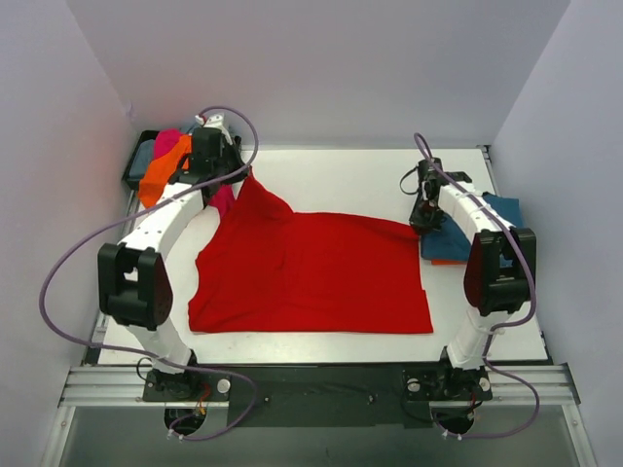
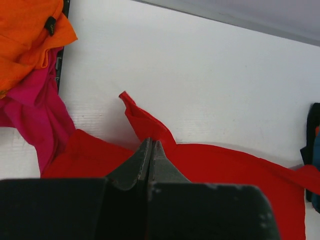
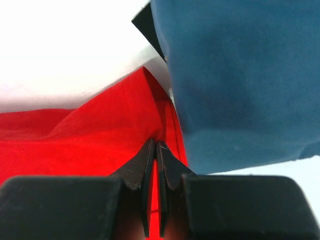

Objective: Fold and stack the t-shirts

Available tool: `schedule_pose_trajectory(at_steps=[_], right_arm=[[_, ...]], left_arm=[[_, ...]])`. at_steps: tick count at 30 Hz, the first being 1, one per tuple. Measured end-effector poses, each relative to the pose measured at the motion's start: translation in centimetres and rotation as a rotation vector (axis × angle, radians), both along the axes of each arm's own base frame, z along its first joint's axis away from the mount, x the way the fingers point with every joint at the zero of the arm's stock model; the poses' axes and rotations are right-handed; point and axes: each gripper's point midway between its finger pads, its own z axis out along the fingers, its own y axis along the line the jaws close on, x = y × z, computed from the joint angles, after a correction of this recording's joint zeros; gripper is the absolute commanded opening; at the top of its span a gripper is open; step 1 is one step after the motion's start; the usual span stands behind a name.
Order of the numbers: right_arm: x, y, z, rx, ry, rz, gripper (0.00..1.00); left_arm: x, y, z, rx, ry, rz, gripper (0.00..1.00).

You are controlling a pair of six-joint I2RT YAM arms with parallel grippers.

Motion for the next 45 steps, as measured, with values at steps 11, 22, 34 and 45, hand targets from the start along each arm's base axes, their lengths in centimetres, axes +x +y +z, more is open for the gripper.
schedule_pose_trajectory(at_steps=[11,22,34,45], right_arm=[[-2.3,-0.6,0.2,0.003,-0.003,-0.055,0.0],[-4.7,-1.7,0.1,-0.022,-0.005,-0.118,0.0],[-7.9,-2.2,0.2,-0.024,-0.032,-0.145,0.0],[-10.6,-2.0,-1.8,-0.007,0.012,-0.139,0.0]], left_arm=[[-6.4,1.8,7.8,0.016,-0.198,0.057,0.0],[-12.4,4.6,7.4,0.057,-0.233,0.143,0.0],[-16.7,3.5,4.0,0.102,-0.193,0.125,0.0],[-21.3,6.7,4.3,0.132,-0.214,0.223,0.0]])
